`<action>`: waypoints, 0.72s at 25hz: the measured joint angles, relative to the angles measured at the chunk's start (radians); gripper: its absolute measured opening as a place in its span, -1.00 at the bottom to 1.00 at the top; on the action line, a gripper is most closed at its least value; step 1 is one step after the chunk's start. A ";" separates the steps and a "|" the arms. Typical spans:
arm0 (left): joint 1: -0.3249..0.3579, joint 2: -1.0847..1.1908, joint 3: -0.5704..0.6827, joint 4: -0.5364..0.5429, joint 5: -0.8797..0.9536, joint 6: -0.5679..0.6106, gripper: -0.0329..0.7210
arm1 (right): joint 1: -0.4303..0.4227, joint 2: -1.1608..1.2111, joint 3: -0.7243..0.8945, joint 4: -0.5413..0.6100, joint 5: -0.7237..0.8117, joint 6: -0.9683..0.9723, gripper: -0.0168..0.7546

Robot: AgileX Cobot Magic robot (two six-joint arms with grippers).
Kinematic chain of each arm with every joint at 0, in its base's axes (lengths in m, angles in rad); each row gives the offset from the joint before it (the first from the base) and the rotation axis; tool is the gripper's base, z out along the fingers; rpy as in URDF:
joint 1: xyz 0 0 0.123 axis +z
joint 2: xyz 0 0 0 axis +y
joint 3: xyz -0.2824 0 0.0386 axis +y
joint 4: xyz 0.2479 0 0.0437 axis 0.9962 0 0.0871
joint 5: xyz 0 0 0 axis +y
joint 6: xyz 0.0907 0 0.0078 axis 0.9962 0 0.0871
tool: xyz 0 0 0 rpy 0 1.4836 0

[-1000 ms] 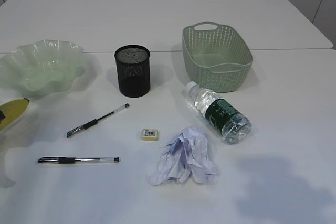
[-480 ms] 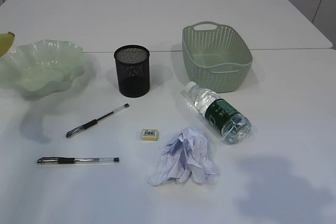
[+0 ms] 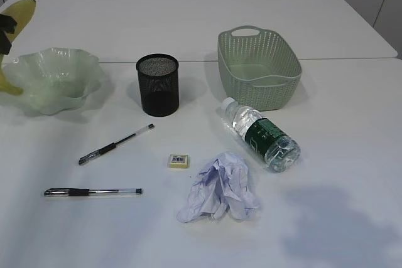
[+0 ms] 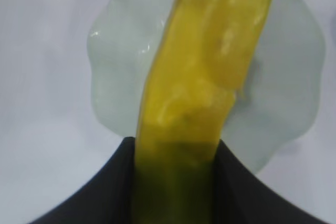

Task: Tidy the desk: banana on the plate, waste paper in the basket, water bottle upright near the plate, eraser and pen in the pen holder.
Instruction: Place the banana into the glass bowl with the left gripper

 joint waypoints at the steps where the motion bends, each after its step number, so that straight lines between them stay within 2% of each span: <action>1: 0.000 0.031 -0.035 -0.007 0.002 0.000 -0.25 | 0.000 0.005 0.000 0.000 0.000 0.000 0.24; 9: 0.000 0.221 -0.205 -0.030 0.015 0.000 -0.25 | 0.000 0.069 0.000 0.000 0.000 0.000 0.24; 18: 0.000 0.319 -0.218 -0.043 -0.045 0.000 -0.24 | 0.000 0.099 0.000 0.018 -0.005 -0.011 0.24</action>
